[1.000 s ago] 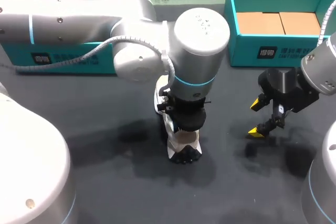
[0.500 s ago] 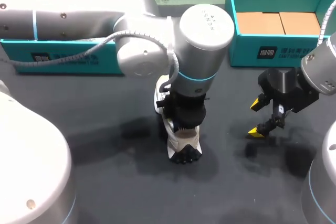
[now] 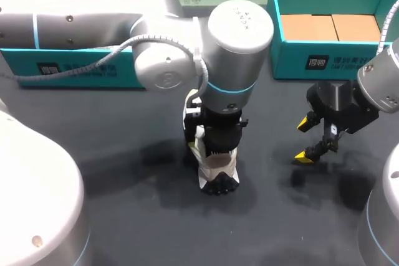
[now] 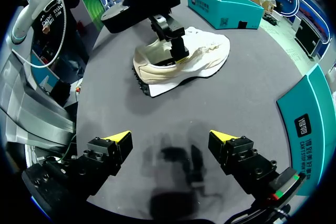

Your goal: Take the shoe out of the shoebox, open the shoe tongue, remove and reinsert the insole, then place the shoe into the shoebox

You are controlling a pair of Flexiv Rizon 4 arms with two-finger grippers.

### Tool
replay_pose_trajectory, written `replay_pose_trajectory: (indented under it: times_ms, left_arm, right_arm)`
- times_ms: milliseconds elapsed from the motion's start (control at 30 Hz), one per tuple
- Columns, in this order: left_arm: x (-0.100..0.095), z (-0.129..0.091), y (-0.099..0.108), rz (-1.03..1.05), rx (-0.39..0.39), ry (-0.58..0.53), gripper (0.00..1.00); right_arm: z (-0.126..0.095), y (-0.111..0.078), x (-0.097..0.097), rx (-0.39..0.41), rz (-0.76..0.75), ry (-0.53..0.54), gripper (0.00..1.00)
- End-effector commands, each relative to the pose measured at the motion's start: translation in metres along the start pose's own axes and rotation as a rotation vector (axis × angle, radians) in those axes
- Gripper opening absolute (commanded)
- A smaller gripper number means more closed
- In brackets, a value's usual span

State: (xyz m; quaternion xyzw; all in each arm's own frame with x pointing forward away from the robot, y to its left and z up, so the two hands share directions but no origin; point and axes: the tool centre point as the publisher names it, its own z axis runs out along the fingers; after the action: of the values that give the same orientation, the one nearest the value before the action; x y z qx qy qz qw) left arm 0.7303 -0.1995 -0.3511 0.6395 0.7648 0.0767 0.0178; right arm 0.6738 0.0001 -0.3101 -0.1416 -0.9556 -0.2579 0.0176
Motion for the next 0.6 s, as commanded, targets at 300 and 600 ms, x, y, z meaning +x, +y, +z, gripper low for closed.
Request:
replay_pose_trajectory:
  times_ms: [300, 600]
  left_arm:
    - [0.002, -0.003, 0.02, 0.008, 0.085, -0.014, 1.0]
    - [0.003, -0.011, 0.04, 0.021, 0.22, -0.078, 1.0]
  right_arm:
    - [0.0, 0.0, 0.001, 0.001, 0.0, -0.002, 1.0]
    - [0.0, 0.0, 0.001, 0.001, 0.0, -0.002, 1.0]
